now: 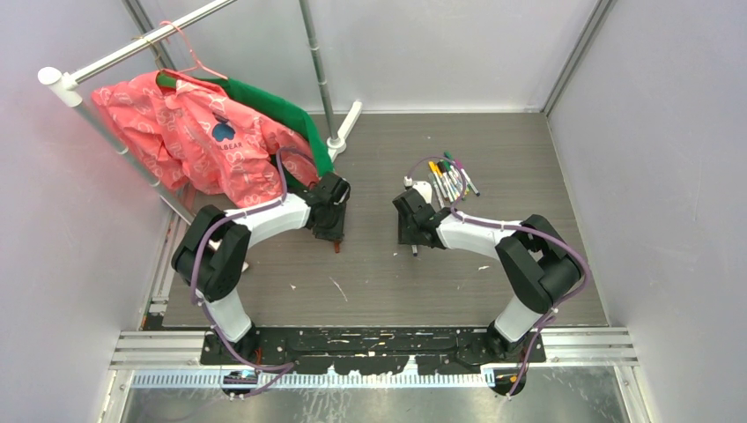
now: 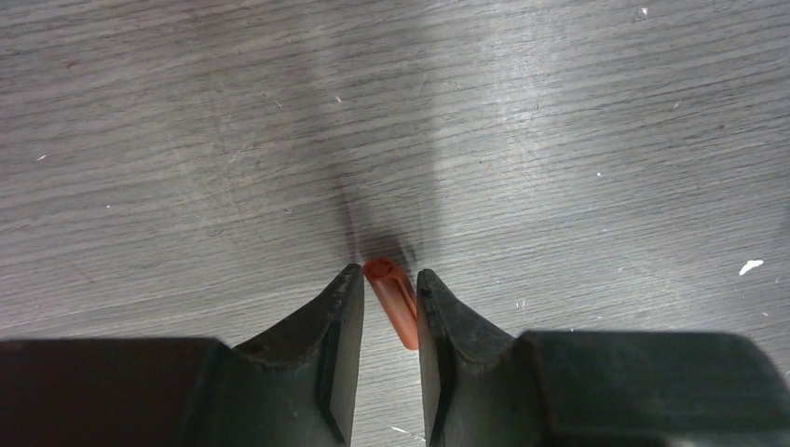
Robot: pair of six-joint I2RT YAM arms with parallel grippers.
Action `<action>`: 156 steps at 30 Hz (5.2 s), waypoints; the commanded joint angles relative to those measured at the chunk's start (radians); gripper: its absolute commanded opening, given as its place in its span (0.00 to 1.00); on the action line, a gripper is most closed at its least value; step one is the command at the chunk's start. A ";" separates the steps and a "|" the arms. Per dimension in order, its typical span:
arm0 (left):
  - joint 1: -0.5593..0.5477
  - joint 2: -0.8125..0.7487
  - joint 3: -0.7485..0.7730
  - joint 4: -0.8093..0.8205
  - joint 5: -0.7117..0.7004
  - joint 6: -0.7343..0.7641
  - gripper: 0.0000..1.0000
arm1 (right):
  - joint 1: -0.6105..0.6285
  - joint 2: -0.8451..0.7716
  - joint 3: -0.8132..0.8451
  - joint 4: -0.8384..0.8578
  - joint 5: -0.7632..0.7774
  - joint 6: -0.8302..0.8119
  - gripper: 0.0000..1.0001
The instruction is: Open the pen caps
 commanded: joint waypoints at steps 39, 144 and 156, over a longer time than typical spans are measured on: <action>-0.004 -0.260 -0.034 0.145 0.046 -0.075 0.71 | -0.309 0.199 0.334 -0.041 0.000 -0.209 0.52; -0.114 -0.498 -0.478 0.793 0.128 -0.683 0.00 | 0.490 -0.359 0.026 -0.020 0.088 0.025 0.01; -0.114 -0.503 -0.486 0.857 0.193 -0.614 0.00 | 0.490 -0.341 0.014 0.012 0.085 0.018 0.23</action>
